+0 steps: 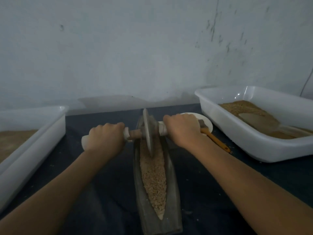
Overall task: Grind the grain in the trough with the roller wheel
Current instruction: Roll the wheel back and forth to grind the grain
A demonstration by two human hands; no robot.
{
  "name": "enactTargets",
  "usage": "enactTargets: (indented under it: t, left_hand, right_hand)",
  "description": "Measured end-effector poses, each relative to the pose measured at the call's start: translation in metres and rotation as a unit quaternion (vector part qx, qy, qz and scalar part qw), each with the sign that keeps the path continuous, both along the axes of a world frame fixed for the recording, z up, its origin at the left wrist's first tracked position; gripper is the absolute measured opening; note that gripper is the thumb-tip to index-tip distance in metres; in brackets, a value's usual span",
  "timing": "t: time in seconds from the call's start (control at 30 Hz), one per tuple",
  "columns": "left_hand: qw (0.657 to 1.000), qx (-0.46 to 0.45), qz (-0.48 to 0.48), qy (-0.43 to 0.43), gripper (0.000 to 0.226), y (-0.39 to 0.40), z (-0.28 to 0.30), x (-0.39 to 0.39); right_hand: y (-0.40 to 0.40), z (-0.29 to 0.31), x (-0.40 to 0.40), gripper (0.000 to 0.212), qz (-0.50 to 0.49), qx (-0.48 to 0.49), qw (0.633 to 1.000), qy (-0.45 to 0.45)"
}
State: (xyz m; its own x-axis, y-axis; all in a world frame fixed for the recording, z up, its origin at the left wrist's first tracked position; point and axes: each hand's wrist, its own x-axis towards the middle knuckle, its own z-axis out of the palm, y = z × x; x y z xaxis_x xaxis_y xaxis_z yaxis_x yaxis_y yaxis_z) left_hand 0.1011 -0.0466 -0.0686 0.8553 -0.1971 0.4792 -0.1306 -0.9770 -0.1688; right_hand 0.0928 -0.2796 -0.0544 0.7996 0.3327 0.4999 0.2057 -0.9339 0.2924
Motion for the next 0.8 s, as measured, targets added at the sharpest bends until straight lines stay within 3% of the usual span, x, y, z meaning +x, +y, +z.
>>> enactTargets:
  t: [0.2,0.3,0.4,0.5,0.63,0.73,0.8]
  left_hand:
    - [0.999,-0.003,0.016,0.034,0.020,0.001,-0.004,-0.042]
    - [0.999,0.021,-0.041,0.009,0.032,0.006,-0.001,-0.099]
    - [0.985,0.025,-0.140,-0.097,0.038,0.010,0.009,-0.135]
    - [0.986,0.041,-0.132,-0.090,0.040,0.006,0.011,-0.132]
    - [0.998,0.056,-0.015,-0.006,0.034,-0.002,0.004,-0.074]
    - [1.000,0.015,0.010,0.017,0.023,-0.005,0.010,-0.026]
    - [0.999,0.009,0.016,0.029,0.022,-0.009,0.018,-0.009]
  right_hand:
    - [0.004,0.004,-0.040,0.015,0.031,-0.009,0.999,-0.005]
    - [-0.006,0.003,-0.087,0.031,0.068,0.001,0.997,-0.031]
    - [-0.020,-0.001,-0.121,0.051,0.063,0.014,0.998,-0.015]
    - [-0.026,-0.006,-0.122,0.070,0.048,0.017,0.998,0.021]
    - [-0.022,-0.016,-0.071,0.051,0.040,0.015,0.999,0.022]
    - [-0.013,-0.011,-0.017,0.031,0.015,-0.006,0.999,-0.032]
    - [-0.008,-0.009,0.005,0.022,-0.008,0.015,1.000,-0.012]
